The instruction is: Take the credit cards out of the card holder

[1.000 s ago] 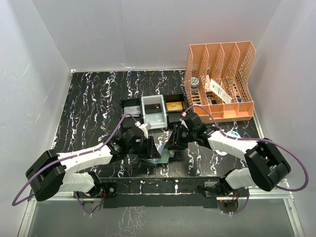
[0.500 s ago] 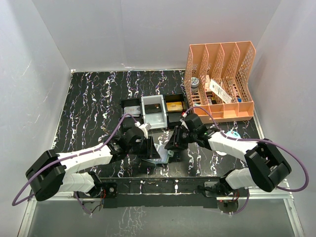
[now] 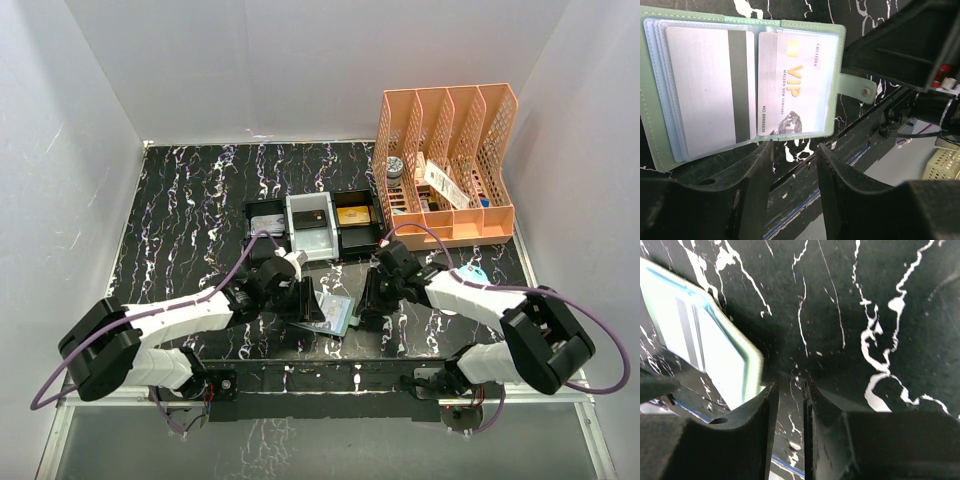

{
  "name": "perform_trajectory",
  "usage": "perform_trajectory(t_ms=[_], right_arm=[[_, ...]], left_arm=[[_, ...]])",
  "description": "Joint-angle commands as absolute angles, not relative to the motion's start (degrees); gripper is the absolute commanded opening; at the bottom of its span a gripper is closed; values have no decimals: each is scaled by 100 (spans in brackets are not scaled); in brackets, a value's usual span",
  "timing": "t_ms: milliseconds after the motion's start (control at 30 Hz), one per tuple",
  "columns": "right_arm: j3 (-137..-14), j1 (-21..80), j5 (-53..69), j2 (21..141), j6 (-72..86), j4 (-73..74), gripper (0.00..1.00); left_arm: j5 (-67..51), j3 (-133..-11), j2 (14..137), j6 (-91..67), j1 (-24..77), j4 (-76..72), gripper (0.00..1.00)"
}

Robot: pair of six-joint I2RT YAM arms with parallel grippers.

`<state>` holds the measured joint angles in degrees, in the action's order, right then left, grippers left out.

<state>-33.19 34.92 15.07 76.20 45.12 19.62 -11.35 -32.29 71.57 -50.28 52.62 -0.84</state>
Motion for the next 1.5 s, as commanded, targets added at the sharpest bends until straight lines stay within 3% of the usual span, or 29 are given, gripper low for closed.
perform_trajectory(t_ms=[0,167,400,600,833,967,1233,1467], right_arm=[[-3452,3533,1355,6978,4041,2486,26],[-3342,3532,2010,6140,4581,2111,37],[-2679,3526,2372,5505,5758,302,42],[-3147,3540,2096,6190,5461,1092,44],[-3155,3763,1839,6479,6160,447,43],[-3282,3922,1689,6495,6091,402,42],[-3410,4138,2140,7256,5856,228,29],[-3308,4136,1621,7849,5521,649,24]], left_arm=[[-1088,-3605,7338,-4847,5275,151,40],[-1032,-3755,7470,-4916,5271,166,42],[-678,-4055,7437,-4829,5218,801,48],[-557,-4041,7048,-4727,4904,1200,63],[-872,-3974,6729,-4688,4343,1134,98],[-752,-3666,6299,-4916,4307,772,99],[-1540,-2968,6252,-5474,4280,-557,98],[-1865,-3102,6769,-5276,4280,-735,89]])
